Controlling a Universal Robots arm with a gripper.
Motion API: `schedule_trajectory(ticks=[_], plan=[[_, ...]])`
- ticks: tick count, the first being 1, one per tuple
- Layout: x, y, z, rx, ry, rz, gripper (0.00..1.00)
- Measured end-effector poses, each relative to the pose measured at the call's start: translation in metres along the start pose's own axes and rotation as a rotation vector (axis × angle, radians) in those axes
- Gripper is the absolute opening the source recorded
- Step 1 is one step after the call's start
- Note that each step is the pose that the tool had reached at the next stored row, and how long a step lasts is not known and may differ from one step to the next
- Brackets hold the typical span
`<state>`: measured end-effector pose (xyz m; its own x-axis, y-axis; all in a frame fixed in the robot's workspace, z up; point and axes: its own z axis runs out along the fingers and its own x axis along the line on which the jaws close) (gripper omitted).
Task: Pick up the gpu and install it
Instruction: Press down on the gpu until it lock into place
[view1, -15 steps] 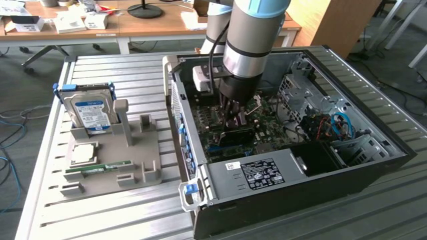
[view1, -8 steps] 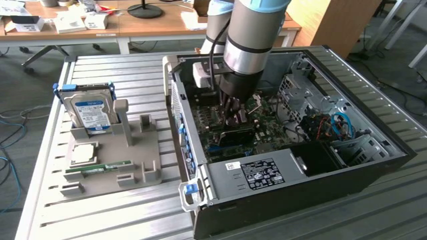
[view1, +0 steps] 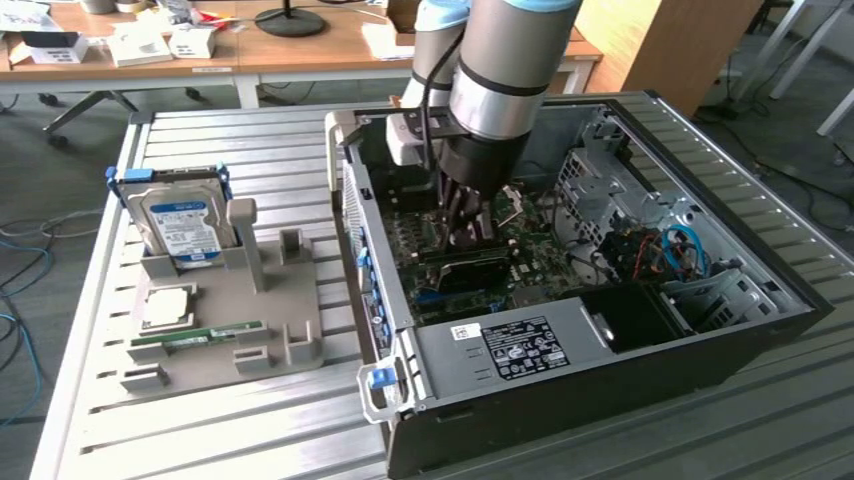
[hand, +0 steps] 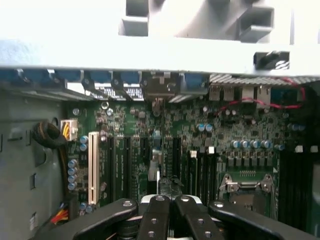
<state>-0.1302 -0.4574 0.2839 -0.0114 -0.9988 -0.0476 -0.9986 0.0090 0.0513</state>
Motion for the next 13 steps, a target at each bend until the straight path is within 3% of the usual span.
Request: schedule_trajectory(ticks=[2, 4, 5, 13], plan=[[-0.0001, -0.0004, -0.0012, -0.0225, 0.0000, 0.001, 0.11], [0.0000, -0.0004, -0.0020, -0.0355, 0.0002, 0.002, 0.11], [-0.0001, -0.0003, -0.0024, -0.0385, 0.0004, 0.002, 0.11], [-0.0001, 0.0003, -0.0024, -0.0392, 0.0003, 0.002, 0.11]])
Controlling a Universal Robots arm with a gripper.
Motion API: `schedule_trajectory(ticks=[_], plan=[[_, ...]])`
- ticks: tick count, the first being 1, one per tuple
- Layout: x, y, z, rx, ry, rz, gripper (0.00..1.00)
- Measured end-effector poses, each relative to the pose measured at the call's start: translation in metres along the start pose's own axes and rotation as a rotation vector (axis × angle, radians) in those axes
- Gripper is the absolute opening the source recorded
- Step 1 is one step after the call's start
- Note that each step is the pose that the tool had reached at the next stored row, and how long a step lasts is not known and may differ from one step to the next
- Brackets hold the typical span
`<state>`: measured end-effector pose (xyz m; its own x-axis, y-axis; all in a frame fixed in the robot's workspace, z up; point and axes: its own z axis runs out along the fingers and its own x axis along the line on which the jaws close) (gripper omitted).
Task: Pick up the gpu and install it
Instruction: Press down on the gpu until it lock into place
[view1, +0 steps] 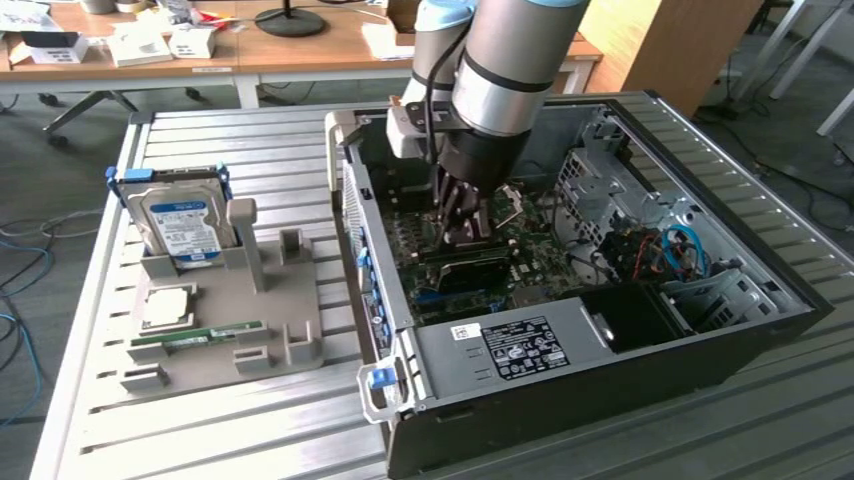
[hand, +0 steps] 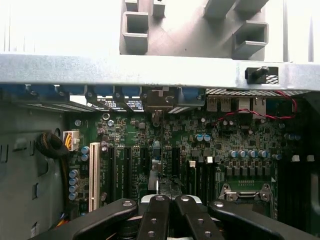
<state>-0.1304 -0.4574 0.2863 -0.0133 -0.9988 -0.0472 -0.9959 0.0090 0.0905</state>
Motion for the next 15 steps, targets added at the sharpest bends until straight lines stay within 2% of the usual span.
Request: schedule_trajectory(ticks=[5, 15], plan=[[0.000, 0.0070, 0.0007, 0.0062, -0.0001, 0.000, 0.11], [0.000, 0.0217, 0.0020, 0.0120, -0.0002, -0.001, 0.11]])
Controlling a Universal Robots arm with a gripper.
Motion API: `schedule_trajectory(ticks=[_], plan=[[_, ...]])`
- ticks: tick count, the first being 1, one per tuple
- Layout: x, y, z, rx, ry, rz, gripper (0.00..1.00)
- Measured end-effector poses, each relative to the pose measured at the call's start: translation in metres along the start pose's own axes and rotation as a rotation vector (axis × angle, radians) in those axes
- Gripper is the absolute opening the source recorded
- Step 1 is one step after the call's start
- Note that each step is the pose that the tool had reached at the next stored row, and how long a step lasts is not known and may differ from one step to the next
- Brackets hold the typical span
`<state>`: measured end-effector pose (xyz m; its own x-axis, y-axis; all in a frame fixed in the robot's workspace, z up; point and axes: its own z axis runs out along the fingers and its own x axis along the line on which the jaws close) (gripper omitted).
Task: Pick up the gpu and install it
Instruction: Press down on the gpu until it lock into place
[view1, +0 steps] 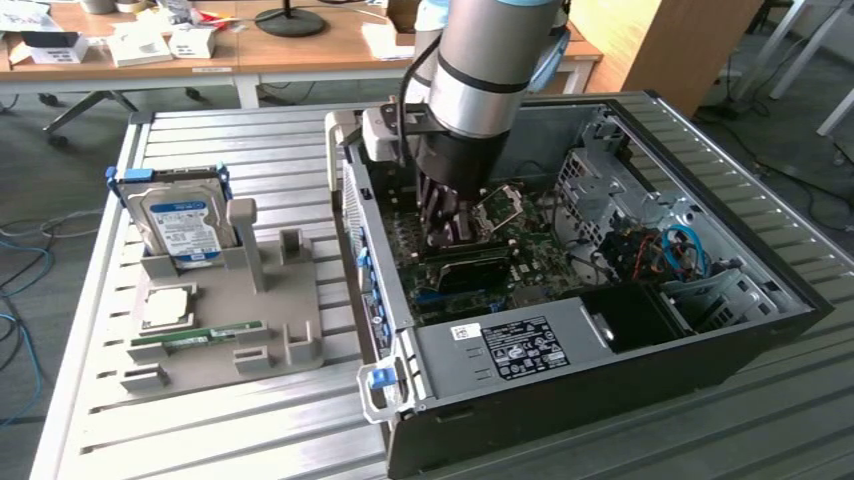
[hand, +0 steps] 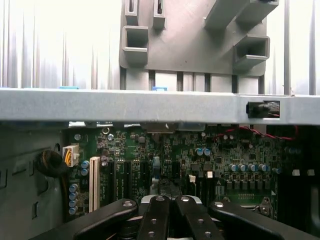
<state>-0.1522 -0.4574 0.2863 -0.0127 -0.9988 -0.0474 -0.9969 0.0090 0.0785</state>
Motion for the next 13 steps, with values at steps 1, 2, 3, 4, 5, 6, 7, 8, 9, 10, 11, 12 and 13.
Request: schedule_trajectory(ticks=[1, 2, 3, 4, 5, 6, 7, 8, 9, 10, 11, 12, 13], plan=[[0.000, 0.0014, 0.0001, 0.0004, 0.0000, 0.000, 0.11], [0.000, 0.0028, 0.0002, 0.0008, 0.0000, 0.000, 0.11], [0.000, 0.0043, 0.0003, 0.0012, 0.0001, 0.000, 0.11], [0.000, 0.0058, 0.0004, 0.0016, 0.0000, 0.000, 0.11], [0.000, 0.0076, 0.0006, 0.0021, 0.0000, 0.000, 0.11], [0.000, 0.0093, 0.0007, 0.0025, 0.0000, 0.000, 0.11], [0.000, 0.0111, 0.0009, 0.0030, -0.0001, 0.000, 0.11], [0.000, 0.0133, 0.0011, 0.0037, -0.0001, 0.000, 0.11], [-0.001, 0.0153, 0.0012, 0.0044, 0.0000, 0.000, 0.11], [-0.001, 0.0174, 0.0014, 0.0052, 0.0000, 0.000, 0.11], [-0.001, 0.0194, 0.0015, 0.0059, 0.0000, 0.000, 0.11], [-0.001, 0.0213, 0.0017, 0.0066, -0.0001, 0.000, 0.11], [-0.001, 0.0231, 0.0019, 0.0072, -0.0001, 0.000, 0.11]])
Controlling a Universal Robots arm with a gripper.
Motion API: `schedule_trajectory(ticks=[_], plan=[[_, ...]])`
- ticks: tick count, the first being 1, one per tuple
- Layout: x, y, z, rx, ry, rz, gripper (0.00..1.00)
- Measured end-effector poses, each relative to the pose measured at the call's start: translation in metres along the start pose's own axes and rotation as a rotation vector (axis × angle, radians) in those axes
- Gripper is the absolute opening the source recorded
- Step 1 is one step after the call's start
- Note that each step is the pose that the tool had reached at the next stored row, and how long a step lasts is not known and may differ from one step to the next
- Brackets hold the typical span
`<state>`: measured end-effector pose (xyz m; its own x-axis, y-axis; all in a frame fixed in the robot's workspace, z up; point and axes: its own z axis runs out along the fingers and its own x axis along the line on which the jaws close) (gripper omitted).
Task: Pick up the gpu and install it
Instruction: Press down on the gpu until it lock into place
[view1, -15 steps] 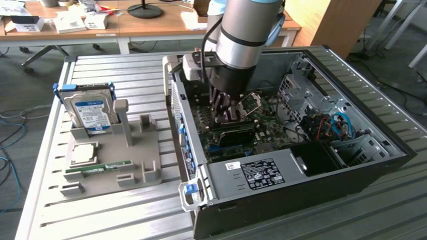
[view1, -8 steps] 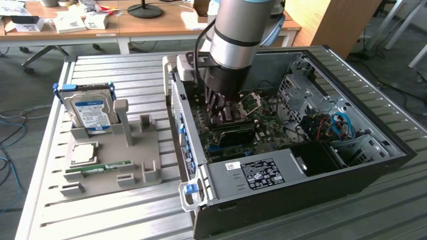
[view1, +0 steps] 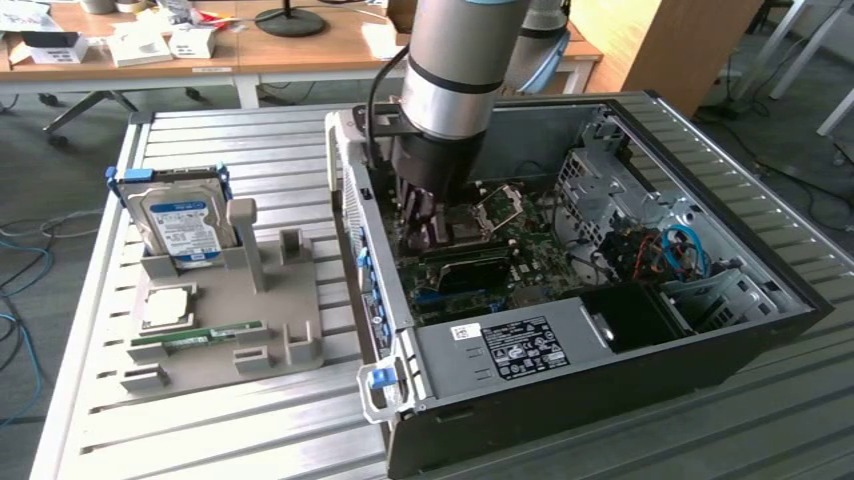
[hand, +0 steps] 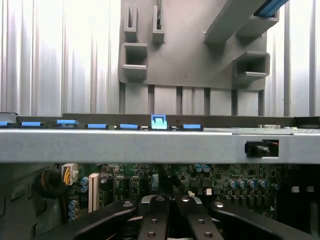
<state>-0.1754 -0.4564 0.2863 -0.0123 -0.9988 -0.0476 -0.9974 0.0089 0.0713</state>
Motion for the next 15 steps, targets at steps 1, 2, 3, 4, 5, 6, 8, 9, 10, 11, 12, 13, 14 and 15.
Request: schedule_trajectory(ticks=[1, 2, 3, 4, 5, 6, 8, 9, 10, 11, 12, 13, 14, 15], plan=[[0.000, 0.0017, 0.0001, 0.0005, 0.0000, 0.000, 0.11], [0.000, 0.0032, 0.0002, 0.0009, 0.0000, 0.000, 0.11], [0.000, 0.0046, 0.0003, 0.0013, 0.0000, 0.000, 0.11], [0.000, 0.0060, 0.0004, 0.0017, 0.0000, 0.000, 0.11], [0.000, 0.0073, 0.0005, 0.0019, 0.0001, 0.000, 0.11], [0.000, 0.0086, 0.0006, 0.0023, 0.0000, 0.000, 0.11], [0.000, 0.0109, 0.0008, 0.0028, 0.0000, 0.000, 0.11], [-0.001, 0.0120, 0.0009, 0.0031, 0.0000, 0.000, 0.11], [-0.001, 0.0132, 0.0010, 0.0035, 0.0000, 0.000, 0.11], [-0.001, 0.0142, 0.0011, 0.0039, -0.0001, 0.000, 0.11], [-0.001, 0.0153, 0.0012, 0.0040, -0.0001, 0.000, 0.11], [-0.001, 0.0163, 0.0013, 0.0042, -0.0001, 0.000, 0.11], [-0.001, 0.0172, 0.0013, 0.0041, -0.0001, 0.000, 0.11], [-0.001, 0.0180, 0.0013, 0.0039, 0.0000, 0.000, 0.11]])
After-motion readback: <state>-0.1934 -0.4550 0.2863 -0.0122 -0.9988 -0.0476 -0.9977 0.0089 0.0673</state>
